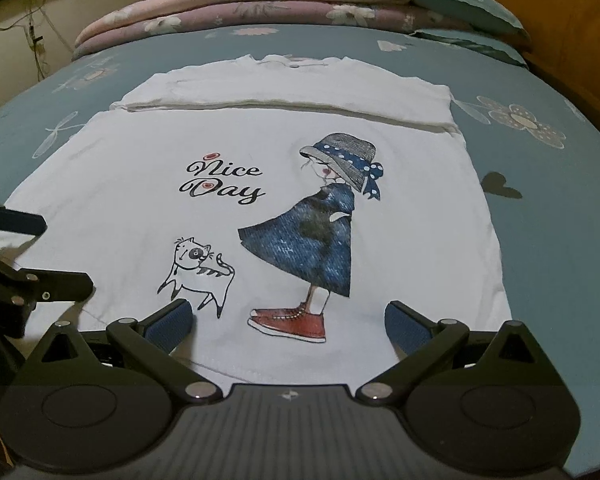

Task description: Fold clothes

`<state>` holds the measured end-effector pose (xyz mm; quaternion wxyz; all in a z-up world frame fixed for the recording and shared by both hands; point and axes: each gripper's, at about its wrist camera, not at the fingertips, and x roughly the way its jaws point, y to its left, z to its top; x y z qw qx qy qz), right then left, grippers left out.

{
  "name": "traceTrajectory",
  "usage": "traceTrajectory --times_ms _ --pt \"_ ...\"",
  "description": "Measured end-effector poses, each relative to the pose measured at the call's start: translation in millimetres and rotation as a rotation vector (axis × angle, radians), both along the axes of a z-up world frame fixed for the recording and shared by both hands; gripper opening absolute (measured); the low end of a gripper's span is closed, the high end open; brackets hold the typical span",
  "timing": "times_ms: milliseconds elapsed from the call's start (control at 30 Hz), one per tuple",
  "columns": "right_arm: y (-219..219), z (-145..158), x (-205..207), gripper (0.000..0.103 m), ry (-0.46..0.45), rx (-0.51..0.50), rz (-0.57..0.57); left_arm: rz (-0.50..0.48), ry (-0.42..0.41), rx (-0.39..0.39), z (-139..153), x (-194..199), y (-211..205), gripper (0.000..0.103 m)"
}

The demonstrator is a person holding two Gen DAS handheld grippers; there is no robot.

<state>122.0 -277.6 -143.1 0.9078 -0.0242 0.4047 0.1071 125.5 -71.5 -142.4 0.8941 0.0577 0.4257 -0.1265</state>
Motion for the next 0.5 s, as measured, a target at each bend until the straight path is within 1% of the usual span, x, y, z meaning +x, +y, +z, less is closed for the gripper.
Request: traceTrajectory --times_ms 100,300,500 --pt "0 0 -2 0.103 0.000 -0.004 -0.002 -0.015 -0.016 -0.018 -2 -6 5 0.102" --pt "-3 0 -10 0.103 -0.025 -0.008 -0.021 -0.029 -0.041 -0.015 -3 -10 8 0.103" --pt "-4 0 -13 0.103 -0.023 -0.009 -0.045 -0.023 -0.053 -0.020 -4 -12 8 0.103"
